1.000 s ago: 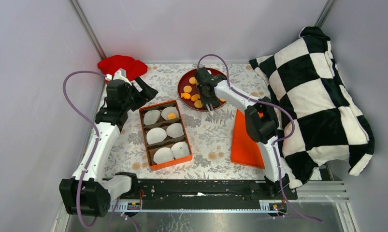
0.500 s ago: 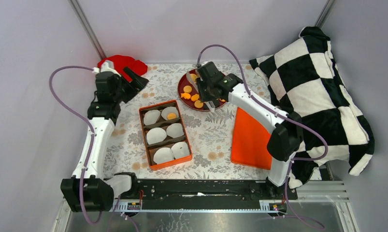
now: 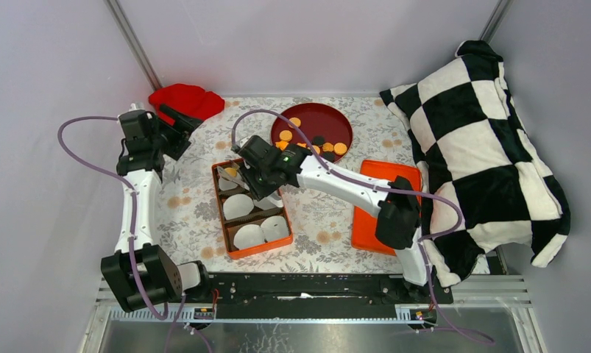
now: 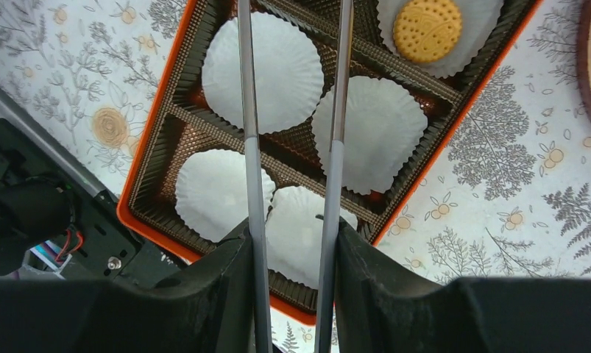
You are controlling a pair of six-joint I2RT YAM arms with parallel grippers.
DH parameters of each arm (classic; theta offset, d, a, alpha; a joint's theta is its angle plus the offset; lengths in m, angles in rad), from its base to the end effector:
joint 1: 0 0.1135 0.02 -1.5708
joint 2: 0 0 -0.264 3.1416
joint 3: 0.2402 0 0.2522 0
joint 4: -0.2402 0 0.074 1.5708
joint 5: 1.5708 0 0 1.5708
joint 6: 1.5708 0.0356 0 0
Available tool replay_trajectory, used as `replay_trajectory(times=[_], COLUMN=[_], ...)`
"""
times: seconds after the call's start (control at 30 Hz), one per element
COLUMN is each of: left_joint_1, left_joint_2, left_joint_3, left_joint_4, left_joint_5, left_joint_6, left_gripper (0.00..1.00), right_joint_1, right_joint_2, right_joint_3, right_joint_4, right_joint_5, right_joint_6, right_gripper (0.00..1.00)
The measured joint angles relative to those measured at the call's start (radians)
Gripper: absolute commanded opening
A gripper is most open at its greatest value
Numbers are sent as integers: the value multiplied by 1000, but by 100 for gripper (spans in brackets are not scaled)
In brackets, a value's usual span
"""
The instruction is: Pack the cookies
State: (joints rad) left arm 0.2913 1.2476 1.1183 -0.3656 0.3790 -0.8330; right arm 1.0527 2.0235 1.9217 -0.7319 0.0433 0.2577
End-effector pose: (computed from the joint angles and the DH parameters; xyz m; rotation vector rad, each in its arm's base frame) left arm 0.2730 0.0681 0.3409 -0.9130 1.8988 -0.7210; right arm 0.2286 0.3979 0.3046 -0.9402 2.2930 0.5406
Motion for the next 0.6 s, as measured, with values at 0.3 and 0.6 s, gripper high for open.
replay_trajectory(times=[0.3, 0.6], left_joint_1=[12, 16], left_joint_2=[-17, -17], left_joint_3=[-24, -46], left_joint_4=[2, 9], left_joint_5=[31, 51], left_joint_6=[1, 5], left_gripper=[88, 88], right_joint_1=[-15, -15], right_joint_2=[125, 169], right_joint_3=[66, 117], right_joint_4=[-27, -25], right_joint_5=[-8, -2], right_joint_6=[-6, -19], right_gripper=[18, 48])
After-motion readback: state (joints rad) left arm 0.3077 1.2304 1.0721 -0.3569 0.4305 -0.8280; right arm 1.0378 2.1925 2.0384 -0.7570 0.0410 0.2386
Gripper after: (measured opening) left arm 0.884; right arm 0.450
